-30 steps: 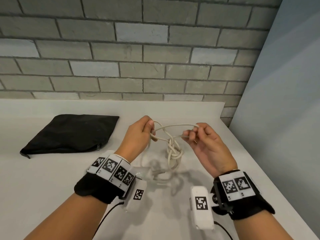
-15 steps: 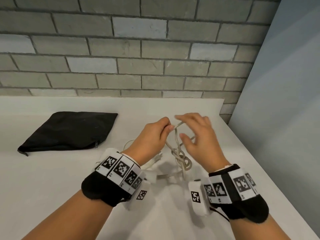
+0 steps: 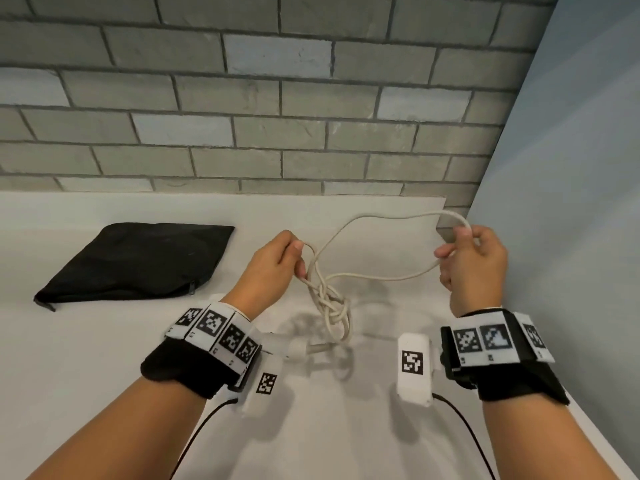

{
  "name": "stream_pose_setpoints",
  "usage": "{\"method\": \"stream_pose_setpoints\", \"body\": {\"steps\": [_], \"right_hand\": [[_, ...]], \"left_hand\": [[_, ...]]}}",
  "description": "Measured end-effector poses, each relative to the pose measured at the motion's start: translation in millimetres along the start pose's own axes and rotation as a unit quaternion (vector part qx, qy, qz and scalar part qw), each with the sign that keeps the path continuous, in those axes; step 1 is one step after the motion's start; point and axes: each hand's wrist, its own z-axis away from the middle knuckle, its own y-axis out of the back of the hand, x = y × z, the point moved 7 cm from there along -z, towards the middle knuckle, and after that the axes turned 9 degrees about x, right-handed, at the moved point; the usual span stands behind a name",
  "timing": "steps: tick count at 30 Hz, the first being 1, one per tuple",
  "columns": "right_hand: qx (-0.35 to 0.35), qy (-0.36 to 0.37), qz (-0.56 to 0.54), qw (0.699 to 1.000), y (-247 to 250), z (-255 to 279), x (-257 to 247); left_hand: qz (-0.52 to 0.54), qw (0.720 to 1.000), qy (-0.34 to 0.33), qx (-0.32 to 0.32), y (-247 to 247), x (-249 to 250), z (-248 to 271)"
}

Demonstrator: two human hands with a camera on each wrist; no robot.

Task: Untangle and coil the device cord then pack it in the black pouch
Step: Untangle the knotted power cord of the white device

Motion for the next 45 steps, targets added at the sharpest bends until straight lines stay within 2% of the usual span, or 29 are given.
{"method": "stream_pose_setpoints", "body": {"steps": [1,2,3,5,7,9,11,12,14,16,20,22,24,25,28,31,33,35,38,40,43,45], "right_hand": [[-0.004,-0.024,0.018,1.000,1,-2,8],[-0.020,-0.013,0.079,0.997,1,-3,15],[-0.045,0.029,0.172,0.984,-2,-3,18],[-0.092,0.125,0.344,0.926,-12,7,15],[-0.138,0.257,0.345,0.892,-30,33,-6],[-0.225,0.378,0.301,0.846,-54,73,-27],[-0.336,0.414,0.309,0.787,-77,104,-23],[-0.365,0.411,0.334,0.766,-85,110,-16],[-0.375,0.405,0.376,0.744,-93,109,-5],[-0.369,0.407,0.373,0.747,-94,101,-1],[-0.383,0.391,0.270,0.793,-89,90,-3],[-0.316,0.374,0.198,0.849,-77,78,-17],[-0.235,0.298,0.143,0.914,-61,56,-24],[-0.203,0.255,0.123,0.938,-54,46,-23],[-0.146,0.190,0.096,0.966,-43,34,-18],[-0.093,0.146,0.056,0.983,-33,27,-12],[-0.069,0.116,0.046,0.990,-26,17,-8],[-0.078,0.102,0.093,0.987,-26,8,-1],[-0.128,0.056,0.164,0.977,-34,7,20],[-0.195,0.029,0.196,0.961,-44,16,30],[-0.281,0.102,0.312,0.902,-56,40,26],[-0.291,0.188,0.279,0.895,-62,63,3]], "left_hand": [[0.011,1.000,0.005,-0.005,0,1,1],[0.016,1.000,0.007,-0.012,-1,3,1],[0.019,1.000,0.009,-0.019,-2,5,2],[0.021,0.999,0.009,-0.031,-6,10,5],[0.013,0.999,-0.001,-0.038,-10,15,7],[-0.002,0.999,-0.017,-0.048,-13,19,9],[-0.020,0.997,-0.040,-0.061,-18,23,10],[-0.027,0.996,-0.048,-0.069,-20,25,12],[-0.038,0.995,-0.055,-0.078,-21,24,14],[-0.051,0.994,-0.050,-0.083,-20,21,17],[-0.057,0.995,-0.044,-0.064,-16,17,17],[-0.070,0.995,-0.049,-0.052,-12,16,16],[-0.086,0.994,-0.054,-0.045,-8,14,15],[-0.088,0.994,-0.052,-0.044,-7,13,14],[-0.081,0.995,-0.025,-0.047,-6,10,11],[-0.044,0.996,0.056,-0.053,-5,-6,9],[0.023,0.992,0.111,-0.059,-6,-14,13],[0.061,0.987,0.128,-0.078,-9,-13,17],[0.084,0.983,0.117,-0.115,-16,-1,22],[0.089,0.984,0.101,-0.120,-16,7,23],[0.085,0.989,0.069,-0.103,-14,15,20],[0.104,0.989,0.061,-0.090,-15,20,19]]}}
